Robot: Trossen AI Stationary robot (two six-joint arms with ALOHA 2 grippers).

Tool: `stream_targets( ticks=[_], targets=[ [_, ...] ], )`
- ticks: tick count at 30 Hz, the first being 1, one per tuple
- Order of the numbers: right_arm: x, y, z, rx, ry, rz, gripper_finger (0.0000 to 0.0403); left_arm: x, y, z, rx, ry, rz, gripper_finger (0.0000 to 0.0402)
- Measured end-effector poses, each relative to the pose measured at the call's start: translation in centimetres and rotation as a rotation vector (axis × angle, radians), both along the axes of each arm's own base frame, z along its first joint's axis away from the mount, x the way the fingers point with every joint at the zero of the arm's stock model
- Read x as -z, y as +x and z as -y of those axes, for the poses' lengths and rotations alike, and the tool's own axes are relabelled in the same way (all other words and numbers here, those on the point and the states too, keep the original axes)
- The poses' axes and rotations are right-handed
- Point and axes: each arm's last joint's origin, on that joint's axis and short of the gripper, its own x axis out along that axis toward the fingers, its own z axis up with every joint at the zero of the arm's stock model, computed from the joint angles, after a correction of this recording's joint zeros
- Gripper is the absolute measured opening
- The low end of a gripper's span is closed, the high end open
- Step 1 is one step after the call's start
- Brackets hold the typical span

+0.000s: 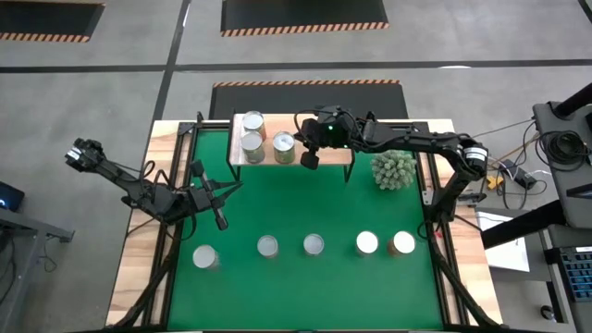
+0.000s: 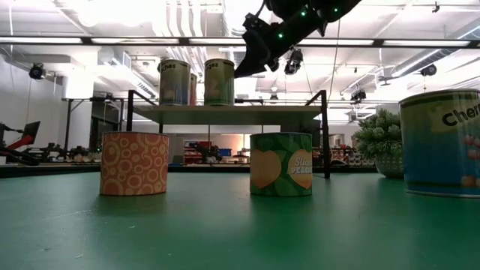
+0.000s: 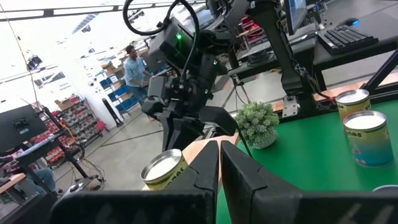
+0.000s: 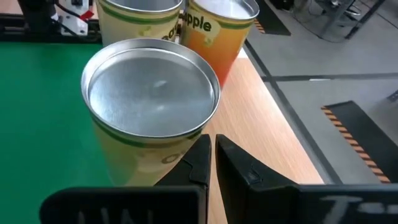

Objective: Pick and place cans onto a shelf
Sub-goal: Put the canned oranges on the shelf

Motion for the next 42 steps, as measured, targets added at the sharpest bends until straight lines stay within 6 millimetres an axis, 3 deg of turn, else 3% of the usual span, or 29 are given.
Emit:
stream_targets(
  ticks=[6,12,18,24,30,42],
  targets=[
    [-0.3,-0.2,-0.1,0.003,0.000,0.007,0.0013,0.0,0.0,0.0,0.000,0.000,0.000,0.0000],
    [-2.8,-1.5,-1.0,0.009,0.010,0.087,0.0013,0.0,0.0,0.0,0.000,0.000,0.000,0.0000],
    [-4.6,-1.1,-3.0,-0.028,0.030,0.234,0.0013,0.0,0.0,0.0,0.000,0.000,0.000,0.0000],
    [-3.3,0.3,-4.3,-0.061,0.068,0.214,0.0010,0.0,0.0,0.0,0.000,0.007,-0.003,0.0000],
    [-2.0,1.1,-4.1,-0.047,0.089,0.174,0.0009,0.0,0.0,0.0,0.000,0.007,-0.004,0.0000],
    [-1.2,0.7,-3.9,0.028,0.040,0.069,0.0009,0.0,0.0,0.0,0.000,0.007,-0.004,0.0000]
  ],
)
